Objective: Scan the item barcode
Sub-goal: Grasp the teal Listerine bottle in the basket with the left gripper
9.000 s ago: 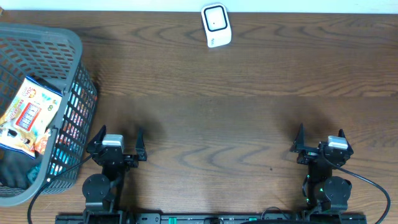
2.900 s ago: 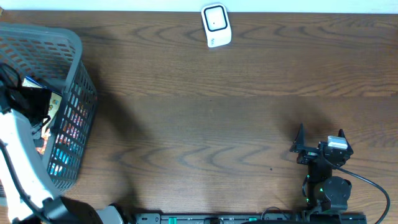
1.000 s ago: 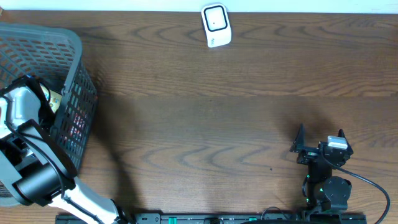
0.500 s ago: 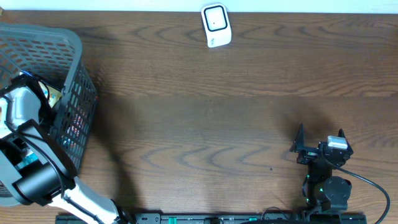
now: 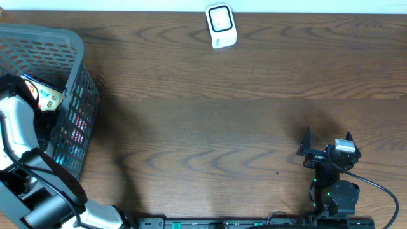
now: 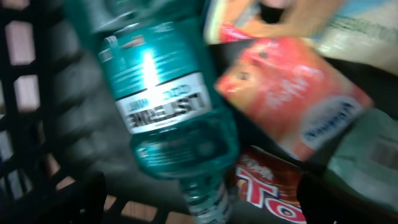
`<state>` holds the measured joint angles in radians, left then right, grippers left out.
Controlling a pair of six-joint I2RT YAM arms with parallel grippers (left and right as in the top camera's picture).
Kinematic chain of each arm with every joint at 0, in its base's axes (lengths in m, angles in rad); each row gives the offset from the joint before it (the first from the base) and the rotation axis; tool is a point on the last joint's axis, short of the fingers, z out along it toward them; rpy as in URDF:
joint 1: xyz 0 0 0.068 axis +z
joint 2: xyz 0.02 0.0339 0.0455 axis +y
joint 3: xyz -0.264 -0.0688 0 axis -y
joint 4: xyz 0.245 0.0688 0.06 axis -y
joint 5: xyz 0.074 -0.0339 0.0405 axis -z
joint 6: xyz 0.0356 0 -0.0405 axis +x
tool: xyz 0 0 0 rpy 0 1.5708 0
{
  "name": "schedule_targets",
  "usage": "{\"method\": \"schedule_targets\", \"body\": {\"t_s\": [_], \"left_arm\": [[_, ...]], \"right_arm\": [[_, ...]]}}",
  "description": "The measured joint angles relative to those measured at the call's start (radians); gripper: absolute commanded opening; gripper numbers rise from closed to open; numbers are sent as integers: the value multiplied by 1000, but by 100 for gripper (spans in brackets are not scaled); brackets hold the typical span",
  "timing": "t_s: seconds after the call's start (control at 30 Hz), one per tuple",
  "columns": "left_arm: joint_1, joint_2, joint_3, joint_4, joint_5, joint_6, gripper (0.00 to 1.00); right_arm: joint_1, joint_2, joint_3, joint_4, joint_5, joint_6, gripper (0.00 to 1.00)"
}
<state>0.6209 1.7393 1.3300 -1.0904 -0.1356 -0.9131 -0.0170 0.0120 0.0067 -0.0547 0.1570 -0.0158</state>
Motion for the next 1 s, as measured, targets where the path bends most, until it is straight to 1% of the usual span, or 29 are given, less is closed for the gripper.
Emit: {"method": "schedule_targets", "body": {"t_s": [0.17,0.27,0.47,0.8,0.87,0.97,1.0], "left_arm": [[19,3,-52,-8,-32,-113,98],[33,4,-117,44,-50,-155,98],[68,6,-246,199,-67,-188,98],[78,-38,-328,340,-92,-202,98],[78,-43,-338,353,-97,-208,100],[78,-45,-344,365,-103,-218,82],[78,-45,-344,370,-106,-220,79]], "right_arm": [[0,0,0,0,0,0,99],[0,0,0,0,0,0,99],[0,0,0,0,0,0,99],[0,0,0,0,0,0,99],[0,0,0,0,0,0,99],[0,0,0,0,0,0,99],[0,0,0,0,0,0,99]]}}
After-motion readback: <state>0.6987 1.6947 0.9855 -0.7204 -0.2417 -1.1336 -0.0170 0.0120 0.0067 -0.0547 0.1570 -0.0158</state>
